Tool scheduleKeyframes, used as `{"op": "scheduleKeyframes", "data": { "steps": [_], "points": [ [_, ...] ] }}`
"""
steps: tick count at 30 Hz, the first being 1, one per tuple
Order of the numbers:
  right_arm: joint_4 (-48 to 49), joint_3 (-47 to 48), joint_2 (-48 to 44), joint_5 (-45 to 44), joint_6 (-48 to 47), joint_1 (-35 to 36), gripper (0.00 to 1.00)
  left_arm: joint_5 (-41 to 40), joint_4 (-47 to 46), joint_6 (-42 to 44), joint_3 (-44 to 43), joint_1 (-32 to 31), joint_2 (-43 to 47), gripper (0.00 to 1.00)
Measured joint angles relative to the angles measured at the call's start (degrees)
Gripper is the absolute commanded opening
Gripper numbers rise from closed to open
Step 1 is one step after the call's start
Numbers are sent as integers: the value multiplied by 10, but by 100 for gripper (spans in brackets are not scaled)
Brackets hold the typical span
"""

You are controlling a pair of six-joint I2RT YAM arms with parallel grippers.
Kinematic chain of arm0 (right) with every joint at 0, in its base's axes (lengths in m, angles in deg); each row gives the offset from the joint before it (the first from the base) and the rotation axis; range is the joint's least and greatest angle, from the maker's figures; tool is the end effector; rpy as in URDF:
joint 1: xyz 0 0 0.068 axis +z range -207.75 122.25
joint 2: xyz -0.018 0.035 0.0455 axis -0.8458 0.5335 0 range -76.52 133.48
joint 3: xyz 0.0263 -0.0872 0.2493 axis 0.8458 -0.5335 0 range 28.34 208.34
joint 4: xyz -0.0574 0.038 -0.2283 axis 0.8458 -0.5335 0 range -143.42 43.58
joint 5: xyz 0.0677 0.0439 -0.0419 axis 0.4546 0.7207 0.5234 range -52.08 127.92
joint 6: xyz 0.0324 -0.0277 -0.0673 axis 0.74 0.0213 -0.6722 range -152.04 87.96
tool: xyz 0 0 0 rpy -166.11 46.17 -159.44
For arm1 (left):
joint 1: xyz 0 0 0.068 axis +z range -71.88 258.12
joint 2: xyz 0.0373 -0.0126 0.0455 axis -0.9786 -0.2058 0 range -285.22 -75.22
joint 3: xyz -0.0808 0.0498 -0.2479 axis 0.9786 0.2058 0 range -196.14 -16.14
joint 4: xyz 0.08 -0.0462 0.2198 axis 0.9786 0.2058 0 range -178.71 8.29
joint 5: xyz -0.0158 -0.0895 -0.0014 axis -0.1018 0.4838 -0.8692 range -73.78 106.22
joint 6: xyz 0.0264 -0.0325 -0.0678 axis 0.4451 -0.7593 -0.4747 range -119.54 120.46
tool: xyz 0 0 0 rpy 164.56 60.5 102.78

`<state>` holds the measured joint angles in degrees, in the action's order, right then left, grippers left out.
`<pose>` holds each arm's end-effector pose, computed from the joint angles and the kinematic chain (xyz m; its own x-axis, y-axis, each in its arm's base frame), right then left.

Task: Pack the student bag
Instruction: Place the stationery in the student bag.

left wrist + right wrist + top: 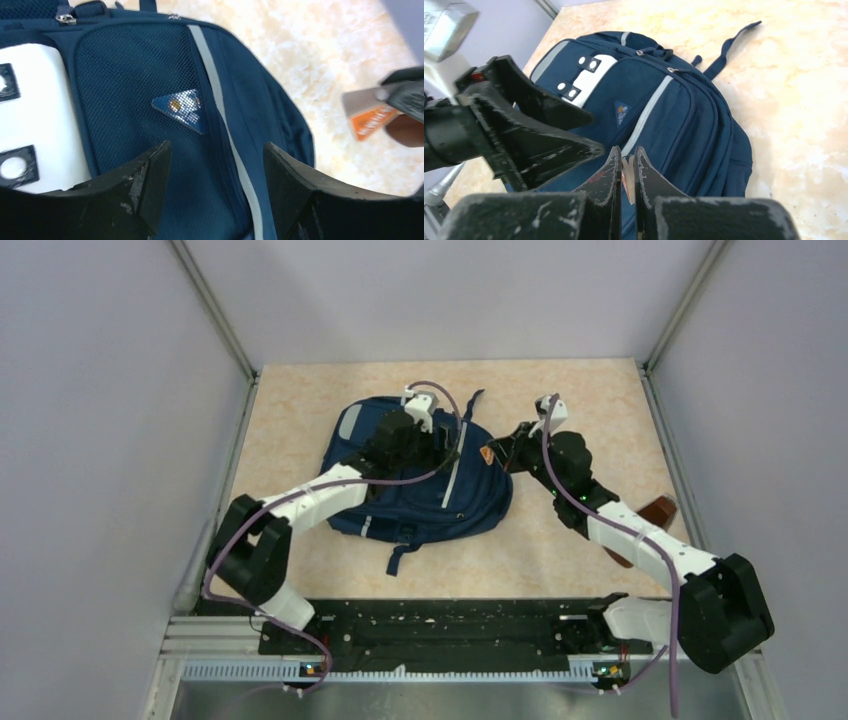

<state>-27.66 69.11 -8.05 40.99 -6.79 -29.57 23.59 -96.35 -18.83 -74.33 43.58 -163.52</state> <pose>0.2536 0.1402 0.2806 -0.3452 0.2984 -0.8898 -0.4102 0.8048 0.4290 0.2950 -0.2138 0.2569 -0.5152 -0.0432 -0.8560 0.5188 0.7792 -0.3516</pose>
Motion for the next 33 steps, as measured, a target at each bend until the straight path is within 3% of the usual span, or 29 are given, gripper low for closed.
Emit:
{"op": "scheduleKeyframes", "data": {
  "steps": [6,10,18,21,22,33],
  "points": [
    [0,-18,0,0,-2,-4,0,-58,100,38,-101,-21,-105,71],
    [1,-21,-1,0,-3,-6,0,-111,136,61,-141,-35,-131,52],
    [9,-29,-1,10,-1,-6,0,-169,159,70,-148,-49,-134,31],
    [20,-30,-1,16,4,-6,0,-170,160,69,-148,-51,-134,4],
    [27,-32,-1,18,6,-6,0,-169,162,67,-148,-52,-134,0],
    [153,-38,106,63,86,2,0,-171,144,39,-116,-53,-93,0]
  ]
}}
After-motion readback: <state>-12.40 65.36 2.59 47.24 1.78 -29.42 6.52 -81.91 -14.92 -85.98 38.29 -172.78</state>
